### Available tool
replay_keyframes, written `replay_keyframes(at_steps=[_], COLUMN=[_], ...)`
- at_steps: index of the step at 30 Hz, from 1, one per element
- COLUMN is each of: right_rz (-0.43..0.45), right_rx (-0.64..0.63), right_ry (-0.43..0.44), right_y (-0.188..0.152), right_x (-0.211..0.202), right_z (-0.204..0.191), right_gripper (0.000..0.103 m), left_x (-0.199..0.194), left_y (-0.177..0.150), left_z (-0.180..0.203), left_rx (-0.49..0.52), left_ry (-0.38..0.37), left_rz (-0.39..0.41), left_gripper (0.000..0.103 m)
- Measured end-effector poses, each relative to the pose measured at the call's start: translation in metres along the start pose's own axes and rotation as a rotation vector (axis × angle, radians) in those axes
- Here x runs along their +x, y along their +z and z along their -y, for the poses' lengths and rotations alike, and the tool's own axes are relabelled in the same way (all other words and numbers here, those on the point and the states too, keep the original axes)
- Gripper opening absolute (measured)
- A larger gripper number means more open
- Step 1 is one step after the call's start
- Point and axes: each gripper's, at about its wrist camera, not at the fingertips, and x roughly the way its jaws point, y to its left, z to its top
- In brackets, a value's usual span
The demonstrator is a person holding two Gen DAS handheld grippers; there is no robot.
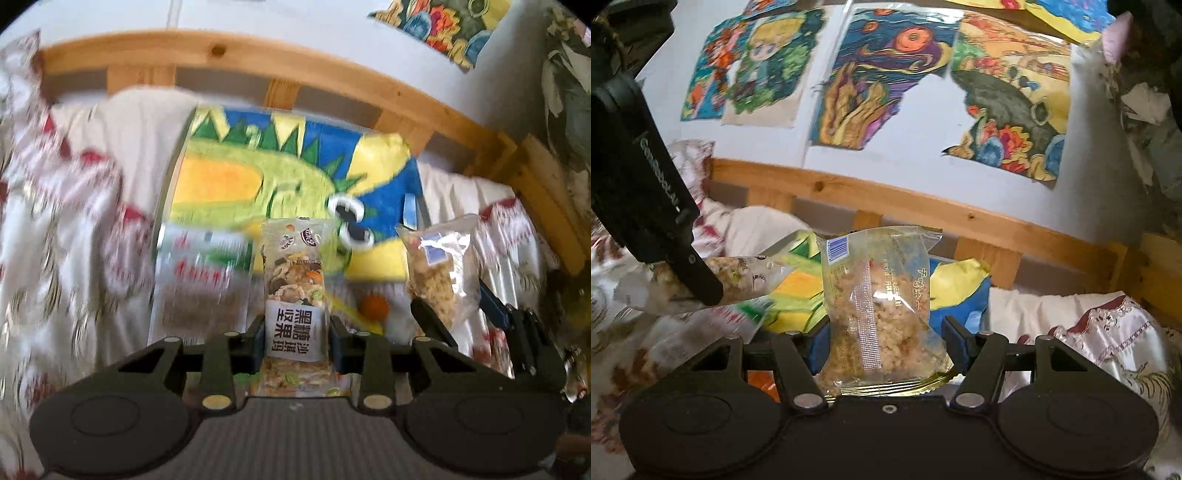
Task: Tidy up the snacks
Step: 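Lift both bags and carry them over the metal tray with both tools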
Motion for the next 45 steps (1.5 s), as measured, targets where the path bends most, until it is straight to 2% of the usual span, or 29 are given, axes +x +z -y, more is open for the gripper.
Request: replay_keyframes(at_steps=[4,7,11,16,18,22,28,40,43,45], right_rz=[0.043,0.067,0.074,0.072,0.068,0.046,0.011,-0.101,-0.103,-0.091], right_rx=[0.059,0.125,0.151,0.2,0.21,0.209,0.193,0.133,0.131,0.132], right_ry=[-0.029,-0.015,-0.022,-0.009,-0.008,-0.005,-0.001,-0.009,-0.017,-0.022], right_y=[0.011,0.015,0.013,0.007,0.004,-0.002,-0.011,-0.023,-0.024,-0.024], right_x=[0.022,0.035,0.051,0.072,0.079,0.091,0.106,0.124,0.125,0.124], right_z=[0.023,0.041,0.059,0.078,0.082,0.085,0.08,0.067,0.066,0.066], right_gripper=[0.064,0.064,0.064,0.064,0.064,0.064,0.064,0.065,0.069,0.077], left_x=[0.015,0.025,0.041,0.063,0.075,0.101,0.137,0.163,0.165,0.163], left_y=[0.019,0.028,0.04,0.052,0.055,0.055,0.044,0.039,0.037,0.036], left_z=[0.012,0.02,0.034,0.047,0.053,0.056,0.058,0.05,0.048,0.046], left_rx=[-0.039,-0.042,-0.02,0.029,0.049,0.029,0.062,0.045,0.028,0.022], left_ry=[-0.001,-0.009,0.03,0.089,0.11,0.118,0.142,0.161,0.154,0.14], left_rz=[0.069,0.098,0.123,0.233,0.25,0.234,0.224,0.203,0.188,0.194], left_gripper=[0.038,0.038,0.038,0.038,0.038,0.038,0.038,0.038,0.038,0.039])
